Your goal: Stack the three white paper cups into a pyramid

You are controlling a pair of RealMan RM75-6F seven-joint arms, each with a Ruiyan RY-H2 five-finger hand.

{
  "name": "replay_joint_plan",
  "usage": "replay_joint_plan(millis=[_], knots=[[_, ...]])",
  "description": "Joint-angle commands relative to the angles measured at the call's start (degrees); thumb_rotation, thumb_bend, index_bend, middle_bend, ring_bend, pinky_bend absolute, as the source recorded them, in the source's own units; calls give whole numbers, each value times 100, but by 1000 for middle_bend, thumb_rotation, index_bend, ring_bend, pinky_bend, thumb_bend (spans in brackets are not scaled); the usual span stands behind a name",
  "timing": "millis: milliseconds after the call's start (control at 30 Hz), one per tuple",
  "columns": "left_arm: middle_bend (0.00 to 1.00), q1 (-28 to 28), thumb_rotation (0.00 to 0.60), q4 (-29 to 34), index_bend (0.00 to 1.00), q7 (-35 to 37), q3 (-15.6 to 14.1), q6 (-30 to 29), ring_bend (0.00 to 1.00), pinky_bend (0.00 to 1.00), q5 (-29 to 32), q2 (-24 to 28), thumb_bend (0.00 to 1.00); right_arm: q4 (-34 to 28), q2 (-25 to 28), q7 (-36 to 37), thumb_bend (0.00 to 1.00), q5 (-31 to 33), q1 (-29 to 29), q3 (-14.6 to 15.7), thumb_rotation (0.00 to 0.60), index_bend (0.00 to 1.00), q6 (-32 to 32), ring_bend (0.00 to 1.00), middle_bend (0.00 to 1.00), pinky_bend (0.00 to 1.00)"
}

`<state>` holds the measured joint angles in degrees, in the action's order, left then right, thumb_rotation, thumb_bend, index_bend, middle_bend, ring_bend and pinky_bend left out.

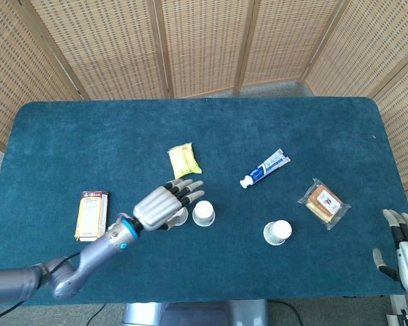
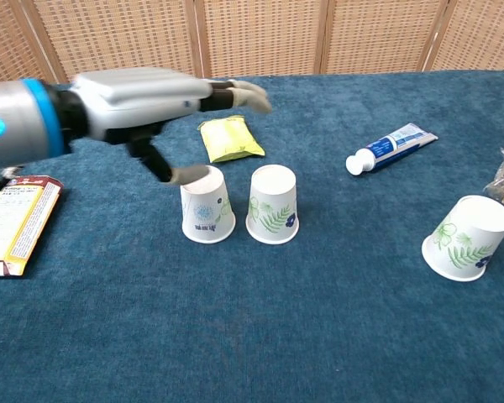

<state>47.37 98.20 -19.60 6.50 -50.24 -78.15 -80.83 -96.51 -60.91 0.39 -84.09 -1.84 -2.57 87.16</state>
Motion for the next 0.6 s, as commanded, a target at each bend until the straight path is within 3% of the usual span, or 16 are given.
replay_joint_plan(millis=[33, 233, 600], knots=[[0, -172, 600, 131, 27, 103, -251, -74, 0, 164, -130, 240, 492, -17, -11, -30, 451, -10, 26, -6, 600, 0, -29, 0, 0, 0], [0, -224, 600, -131, 45, 217, -420, 16, 0, 195, -107, 72, 492, -102, -19, -107, 450, -44, 88, -10, 600, 0, -92, 0, 0, 0], [0, -283, 600, -610, 89, 462, -410, -85, 0, 244, -106, -308, 491, -113, 32, -48, 452, 24, 4, 15, 600, 0, -26, 0, 0, 0]])
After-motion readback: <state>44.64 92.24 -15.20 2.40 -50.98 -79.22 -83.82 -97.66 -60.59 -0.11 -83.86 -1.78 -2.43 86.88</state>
